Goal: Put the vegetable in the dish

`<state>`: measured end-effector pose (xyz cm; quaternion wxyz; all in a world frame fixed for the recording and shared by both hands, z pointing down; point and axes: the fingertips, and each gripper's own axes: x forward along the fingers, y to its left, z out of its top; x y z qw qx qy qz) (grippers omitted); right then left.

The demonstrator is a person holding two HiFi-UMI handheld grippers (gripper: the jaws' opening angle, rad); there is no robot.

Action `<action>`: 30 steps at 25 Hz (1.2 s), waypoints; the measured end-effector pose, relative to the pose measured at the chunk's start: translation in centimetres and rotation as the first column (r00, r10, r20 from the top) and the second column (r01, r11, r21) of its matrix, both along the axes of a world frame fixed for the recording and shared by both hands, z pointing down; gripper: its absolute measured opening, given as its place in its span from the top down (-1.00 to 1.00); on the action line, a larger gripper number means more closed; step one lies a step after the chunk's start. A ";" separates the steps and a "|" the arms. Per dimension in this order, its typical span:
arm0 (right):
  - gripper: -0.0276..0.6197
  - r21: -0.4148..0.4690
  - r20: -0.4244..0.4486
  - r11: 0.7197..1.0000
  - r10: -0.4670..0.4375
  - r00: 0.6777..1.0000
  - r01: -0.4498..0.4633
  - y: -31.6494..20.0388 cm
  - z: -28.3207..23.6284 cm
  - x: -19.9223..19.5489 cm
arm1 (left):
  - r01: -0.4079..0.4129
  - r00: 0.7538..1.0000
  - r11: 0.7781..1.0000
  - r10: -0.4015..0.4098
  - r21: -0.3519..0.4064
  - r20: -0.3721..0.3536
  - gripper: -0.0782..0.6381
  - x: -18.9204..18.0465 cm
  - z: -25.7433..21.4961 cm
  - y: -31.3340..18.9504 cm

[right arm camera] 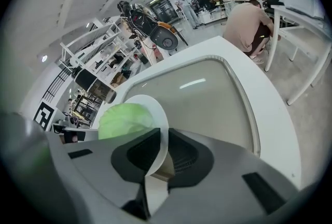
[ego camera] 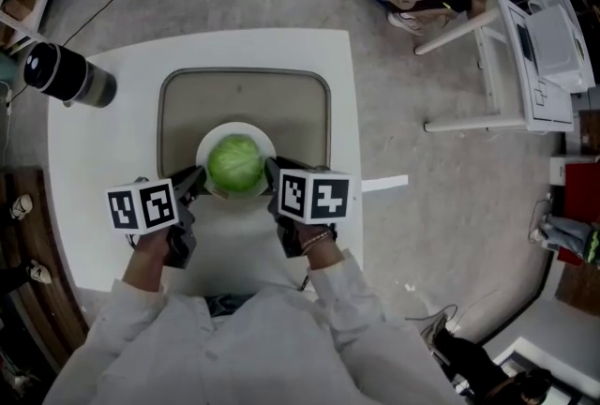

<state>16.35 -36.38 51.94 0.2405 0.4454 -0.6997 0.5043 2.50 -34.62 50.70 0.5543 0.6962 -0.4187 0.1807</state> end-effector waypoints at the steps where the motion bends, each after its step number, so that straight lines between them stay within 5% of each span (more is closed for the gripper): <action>1: 0.74 0.002 0.001 1.000 0.003 1.000 -0.003 -0.5 0.1 0.0 | 0.000 1.000 1.000 0.000 0.004 -0.001 0.65 0.0 0.1 -0.5; 15: 0.74 -0.017 0.006 0.999 0.028 1.000 -0.028 -5.4 1.8 0.6 | 0.018 0.999 1.000 -0.018 0.011 -0.027 0.65 0.4 1.9 -6.3; 30: 0.74 -0.034 0.043 0.996 0.081 0.996 -0.079 -6.2 2.4 0.8 | 0.008 0.999 1.000 -0.007 0.022 -0.050 0.65 0.8 2.7 -7.2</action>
